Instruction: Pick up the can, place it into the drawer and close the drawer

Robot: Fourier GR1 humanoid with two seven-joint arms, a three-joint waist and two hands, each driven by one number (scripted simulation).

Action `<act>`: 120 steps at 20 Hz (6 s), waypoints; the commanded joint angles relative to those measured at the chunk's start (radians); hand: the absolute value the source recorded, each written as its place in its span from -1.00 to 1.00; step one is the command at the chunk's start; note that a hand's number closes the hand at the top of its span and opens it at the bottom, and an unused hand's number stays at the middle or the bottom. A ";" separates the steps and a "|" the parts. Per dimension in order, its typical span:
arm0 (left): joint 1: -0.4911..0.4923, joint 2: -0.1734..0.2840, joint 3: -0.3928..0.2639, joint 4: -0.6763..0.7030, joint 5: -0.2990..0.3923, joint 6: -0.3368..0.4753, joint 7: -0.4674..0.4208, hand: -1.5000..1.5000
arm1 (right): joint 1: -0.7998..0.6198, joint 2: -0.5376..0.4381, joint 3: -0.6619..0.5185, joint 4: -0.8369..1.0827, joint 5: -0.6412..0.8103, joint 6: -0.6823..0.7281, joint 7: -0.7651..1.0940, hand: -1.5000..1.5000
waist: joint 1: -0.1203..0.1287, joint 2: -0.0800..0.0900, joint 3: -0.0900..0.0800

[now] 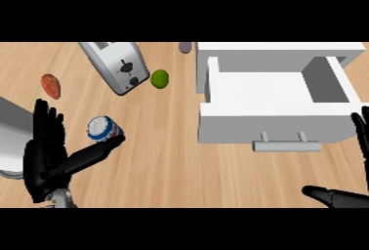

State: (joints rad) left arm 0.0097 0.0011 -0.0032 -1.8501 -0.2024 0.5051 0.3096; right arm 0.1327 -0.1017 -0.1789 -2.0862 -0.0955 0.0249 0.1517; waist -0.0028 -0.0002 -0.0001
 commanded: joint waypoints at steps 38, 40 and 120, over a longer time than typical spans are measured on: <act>-0.313 0.054 0.308 1.217 0.472 -0.083 -0.902 -1.00 | 0.059 0.047 -0.076 -0.158 -0.025 0.083 0.097 -1.00 | -0.005 0.001 0.000; -0.344 0.088 0.302 1.232 0.465 -0.085 -0.896 -1.00 | 0.003 0.002 -0.123 -0.154 -0.060 0.081 0.151 -1.00 | -0.003 0.001 0.000; -1.551 -0.001 -0.192 1.328 0.560 -0.045 -0.101 1.00 | -0.113 -0.018 -0.140 -0.168 -0.005 0.056 0.185 -1.00 | -0.065 0.012 0.002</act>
State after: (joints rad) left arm -1.4466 0.0000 -0.1699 -0.5971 0.3101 0.4363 0.1860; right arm 0.0216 -0.1119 -0.3112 -2.2634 -0.0845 0.0679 0.3497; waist -0.0540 0.0105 0.0015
